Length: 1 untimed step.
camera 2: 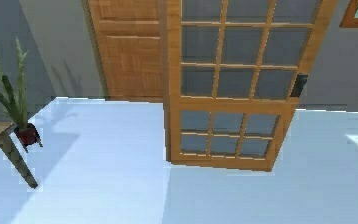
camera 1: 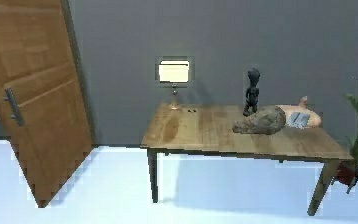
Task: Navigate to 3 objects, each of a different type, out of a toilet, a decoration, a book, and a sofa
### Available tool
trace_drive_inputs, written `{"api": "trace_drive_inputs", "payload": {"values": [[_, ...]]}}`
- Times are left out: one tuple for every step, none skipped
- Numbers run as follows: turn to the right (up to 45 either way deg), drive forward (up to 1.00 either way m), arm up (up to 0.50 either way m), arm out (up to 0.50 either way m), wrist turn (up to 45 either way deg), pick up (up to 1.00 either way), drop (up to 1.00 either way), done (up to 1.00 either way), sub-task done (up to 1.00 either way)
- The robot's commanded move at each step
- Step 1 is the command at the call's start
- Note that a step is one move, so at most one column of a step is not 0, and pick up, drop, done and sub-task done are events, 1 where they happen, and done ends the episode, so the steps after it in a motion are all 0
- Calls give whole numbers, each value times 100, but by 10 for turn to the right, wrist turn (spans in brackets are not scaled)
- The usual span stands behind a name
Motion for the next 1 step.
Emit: {"api": "trace_drive_inputs", "payload": {"values": [[-30, 0, 0, 0, 0, 0, 0, 0, 0]]}}
